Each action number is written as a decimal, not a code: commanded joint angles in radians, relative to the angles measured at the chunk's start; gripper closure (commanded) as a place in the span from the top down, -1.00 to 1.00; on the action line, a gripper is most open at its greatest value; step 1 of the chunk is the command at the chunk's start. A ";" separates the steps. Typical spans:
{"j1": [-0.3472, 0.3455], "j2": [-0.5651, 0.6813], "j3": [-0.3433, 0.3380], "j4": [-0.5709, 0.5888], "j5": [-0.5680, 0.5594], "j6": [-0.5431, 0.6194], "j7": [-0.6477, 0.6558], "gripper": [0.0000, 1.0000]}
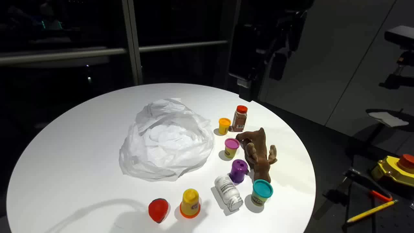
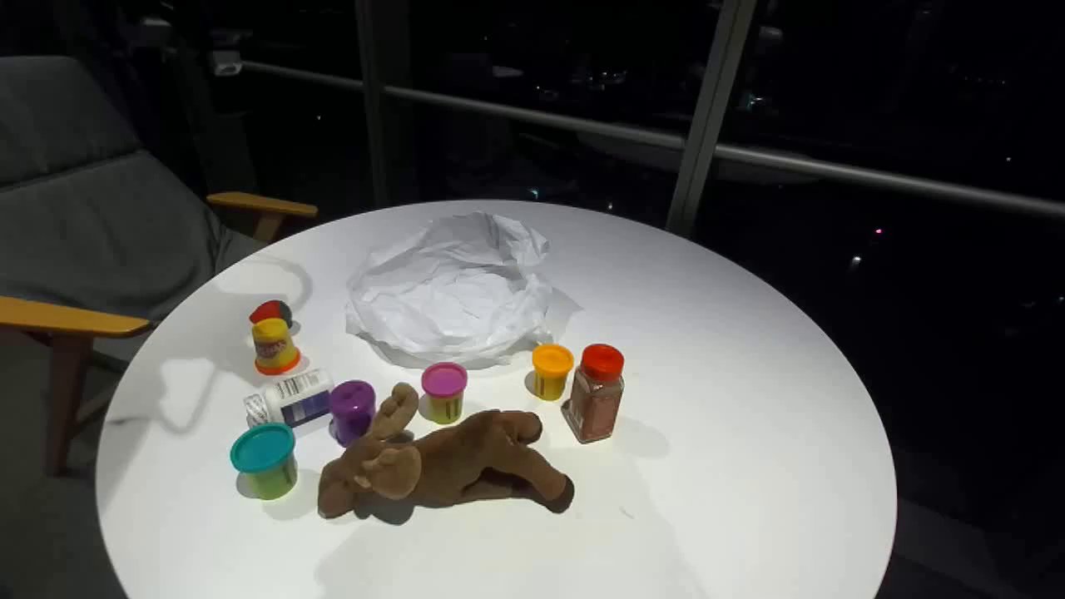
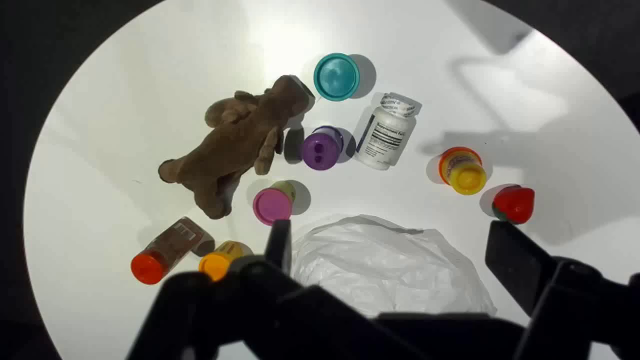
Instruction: Put all the objects in the plastic bag
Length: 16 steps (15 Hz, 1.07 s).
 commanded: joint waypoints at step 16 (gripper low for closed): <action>0.046 0.044 -0.058 0.029 -0.008 -0.001 0.007 1.00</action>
